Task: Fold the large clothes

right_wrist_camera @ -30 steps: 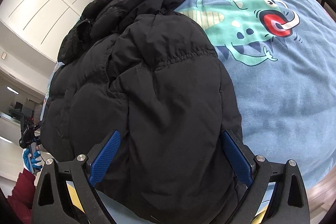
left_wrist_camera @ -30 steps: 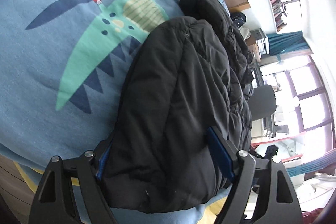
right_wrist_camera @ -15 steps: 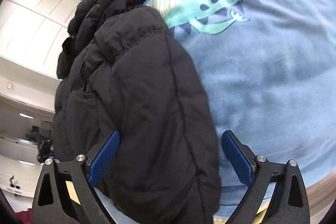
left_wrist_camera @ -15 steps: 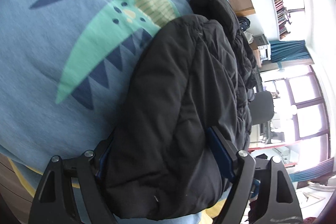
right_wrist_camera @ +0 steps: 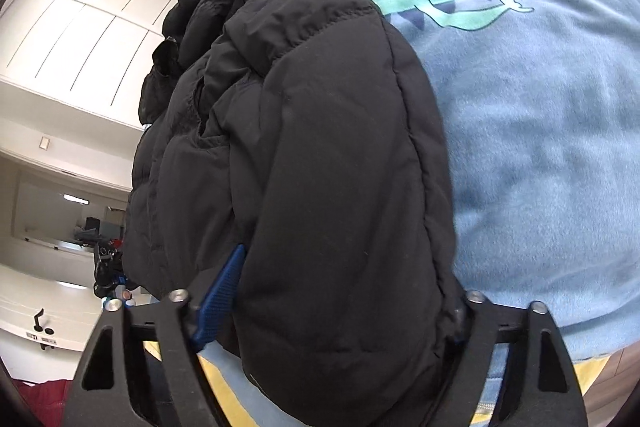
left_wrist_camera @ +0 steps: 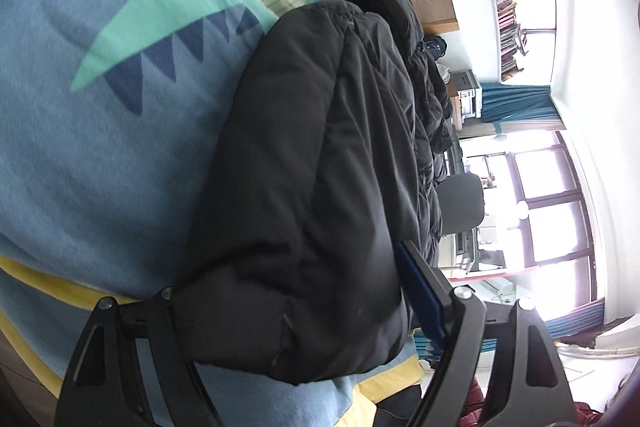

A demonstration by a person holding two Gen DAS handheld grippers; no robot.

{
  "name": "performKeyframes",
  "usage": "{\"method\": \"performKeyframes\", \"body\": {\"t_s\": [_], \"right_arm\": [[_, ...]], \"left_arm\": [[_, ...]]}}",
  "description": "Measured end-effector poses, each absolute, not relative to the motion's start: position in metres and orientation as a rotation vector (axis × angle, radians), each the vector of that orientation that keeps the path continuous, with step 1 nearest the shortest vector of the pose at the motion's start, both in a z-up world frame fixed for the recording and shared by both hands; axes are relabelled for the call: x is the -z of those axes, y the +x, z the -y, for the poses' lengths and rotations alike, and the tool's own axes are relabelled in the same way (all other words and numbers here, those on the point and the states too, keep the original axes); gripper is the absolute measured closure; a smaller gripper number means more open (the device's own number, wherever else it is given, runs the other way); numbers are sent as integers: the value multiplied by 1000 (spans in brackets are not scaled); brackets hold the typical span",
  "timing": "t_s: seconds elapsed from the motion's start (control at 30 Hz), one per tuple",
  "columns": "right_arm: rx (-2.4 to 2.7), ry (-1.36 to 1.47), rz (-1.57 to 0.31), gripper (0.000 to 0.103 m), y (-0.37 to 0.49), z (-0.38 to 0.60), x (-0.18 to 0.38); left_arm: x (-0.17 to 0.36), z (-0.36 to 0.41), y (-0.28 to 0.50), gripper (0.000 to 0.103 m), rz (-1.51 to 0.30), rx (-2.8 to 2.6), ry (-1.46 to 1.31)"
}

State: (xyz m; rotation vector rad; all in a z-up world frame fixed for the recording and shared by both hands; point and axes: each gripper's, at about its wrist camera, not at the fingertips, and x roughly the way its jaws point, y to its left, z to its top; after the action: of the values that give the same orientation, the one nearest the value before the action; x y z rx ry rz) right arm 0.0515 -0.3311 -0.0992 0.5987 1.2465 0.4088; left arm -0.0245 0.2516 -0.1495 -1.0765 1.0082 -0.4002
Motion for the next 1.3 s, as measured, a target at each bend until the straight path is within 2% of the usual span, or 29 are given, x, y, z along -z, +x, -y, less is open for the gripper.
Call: {"method": "performKeyframes", "body": {"t_s": [0.07,0.23,0.33,0.4,0.5,0.57,0.67,0.8,1.07,1.3], "right_arm": [[-406,619,-1246,37,50,334,100],[-419,654,-1249,44,50,333,103],[-428,655,-1243,58,50,330,101],[-442,655,-1228,71,50,328,97],[-456,643,-1194,81,49,323,85],[-459,632,-1167,85,49,320,76],[-465,627,-1108,87,50,320,55],[-478,632,-999,89,57,323,16],[-466,618,-818,91,86,333,-63],[-383,765,-733,91,162,348,-111]], "left_arm": [[153,-246,-26,24,-1013,407,-1091],[152,-230,-23,24,-1009,407,-1100],[144,-222,-18,30,-991,391,-1083],[137,-219,-17,46,-968,390,-1080],[119,-216,-13,67,-936,385,-1045],[103,-215,-13,74,-914,383,-1013],[76,-215,-11,80,-862,388,-985],[31,-215,-1,84,-782,408,-944],[-60,-217,40,86,-649,445,-882],[-115,-240,112,86,-572,395,-927]]}}
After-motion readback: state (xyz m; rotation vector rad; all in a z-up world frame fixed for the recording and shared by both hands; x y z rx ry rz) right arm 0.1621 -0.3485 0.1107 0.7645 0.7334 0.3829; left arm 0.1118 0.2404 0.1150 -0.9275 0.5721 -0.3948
